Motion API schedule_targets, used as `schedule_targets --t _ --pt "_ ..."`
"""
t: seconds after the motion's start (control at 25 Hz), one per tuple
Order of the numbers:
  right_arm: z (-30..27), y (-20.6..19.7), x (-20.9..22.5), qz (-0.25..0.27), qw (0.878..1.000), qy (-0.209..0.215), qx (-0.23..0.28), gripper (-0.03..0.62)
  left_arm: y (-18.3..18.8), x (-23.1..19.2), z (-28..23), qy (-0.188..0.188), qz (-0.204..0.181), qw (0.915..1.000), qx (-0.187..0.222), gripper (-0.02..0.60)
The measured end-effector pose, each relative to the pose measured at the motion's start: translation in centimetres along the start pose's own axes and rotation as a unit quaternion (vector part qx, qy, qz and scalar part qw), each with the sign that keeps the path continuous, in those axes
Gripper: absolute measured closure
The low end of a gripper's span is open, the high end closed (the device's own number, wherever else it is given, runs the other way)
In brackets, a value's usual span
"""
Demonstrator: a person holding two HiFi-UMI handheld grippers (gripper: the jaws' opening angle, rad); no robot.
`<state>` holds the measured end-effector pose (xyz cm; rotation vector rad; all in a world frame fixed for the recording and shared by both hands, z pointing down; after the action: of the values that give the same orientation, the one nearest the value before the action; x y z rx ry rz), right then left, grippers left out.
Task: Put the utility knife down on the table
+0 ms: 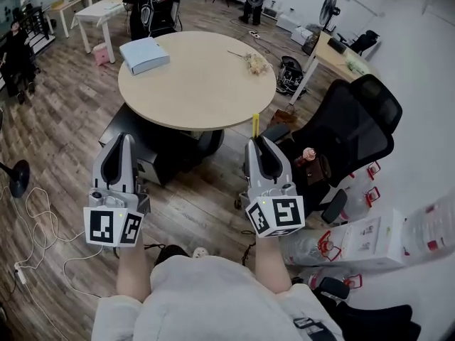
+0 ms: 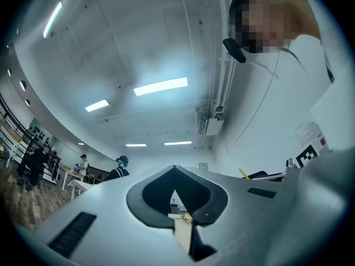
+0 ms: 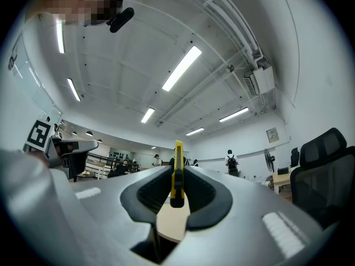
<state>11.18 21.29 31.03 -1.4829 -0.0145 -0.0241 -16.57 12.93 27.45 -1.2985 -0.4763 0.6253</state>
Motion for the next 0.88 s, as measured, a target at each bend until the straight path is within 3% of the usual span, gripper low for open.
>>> schedule_targets --t 0.48,0.88 --pt "-6.0 -1.1 3.5 -0.010 1.000 -0.001 0.000 0.520 -1.3 -1.3 -7.1 -0.005 -0.011 0.9999 -0.002 0.574" --pt "-16.1 -1.4 5.1 -0.009 1.000 -0.019 0.007 0.520 -2.7 -7.1 -16.5 -0.026 -0.009 0.9996 0.004 0.574"
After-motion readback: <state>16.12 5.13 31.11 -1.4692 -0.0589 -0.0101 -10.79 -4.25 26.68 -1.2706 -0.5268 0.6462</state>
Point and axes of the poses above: the fingertips, and each gripper's own axes: z backward along the fingers, x to its right, y out of its top, the point moved 5 cm from there along z, backward along the fingers, and after that the axes turned 10 degrees about -x, right-handed, at the moved point
